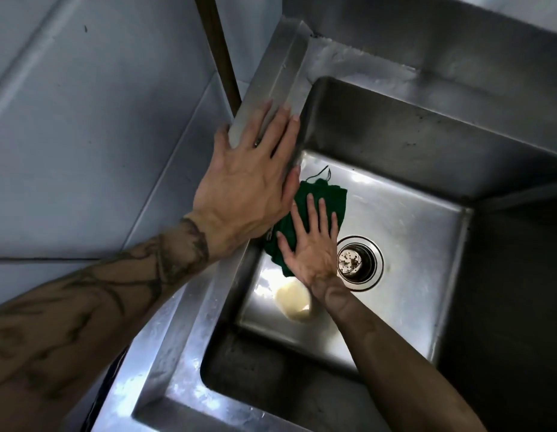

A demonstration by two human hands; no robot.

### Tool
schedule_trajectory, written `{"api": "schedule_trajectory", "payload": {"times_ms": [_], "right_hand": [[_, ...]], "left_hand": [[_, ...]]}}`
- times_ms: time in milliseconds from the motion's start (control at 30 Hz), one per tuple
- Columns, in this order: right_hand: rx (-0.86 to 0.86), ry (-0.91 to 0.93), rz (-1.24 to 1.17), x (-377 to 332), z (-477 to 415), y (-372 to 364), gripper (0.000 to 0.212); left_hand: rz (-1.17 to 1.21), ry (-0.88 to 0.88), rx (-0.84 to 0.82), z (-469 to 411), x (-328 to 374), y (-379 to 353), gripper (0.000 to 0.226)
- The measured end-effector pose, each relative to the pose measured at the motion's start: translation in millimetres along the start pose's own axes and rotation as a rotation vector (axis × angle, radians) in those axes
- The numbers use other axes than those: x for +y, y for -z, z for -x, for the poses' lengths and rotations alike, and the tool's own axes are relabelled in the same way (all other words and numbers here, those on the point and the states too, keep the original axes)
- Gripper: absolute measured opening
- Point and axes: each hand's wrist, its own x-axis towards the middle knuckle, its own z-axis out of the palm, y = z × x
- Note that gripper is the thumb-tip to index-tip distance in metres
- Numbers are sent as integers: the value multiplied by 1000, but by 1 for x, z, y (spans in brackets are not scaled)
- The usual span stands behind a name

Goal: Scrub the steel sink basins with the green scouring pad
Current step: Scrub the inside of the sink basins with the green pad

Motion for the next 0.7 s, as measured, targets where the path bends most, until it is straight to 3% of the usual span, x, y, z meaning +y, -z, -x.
{"api": "schedule_trajectory", "payload": {"times_ms": [233, 467, 700], "right_hand": [[-42, 159, 9, 8, 64, -11, 77], [-49, 115, -11, -2, 40, -3, 75], [-156, 446, 19, 26, 104, -10, 81]], "left_hand": [[-20, 5, -12, -1, 0, 2, 70], [-24, 8, -19, -1, 2, 3, 72], [-30, 10, -36, -1, 2, 4, 73]]}}
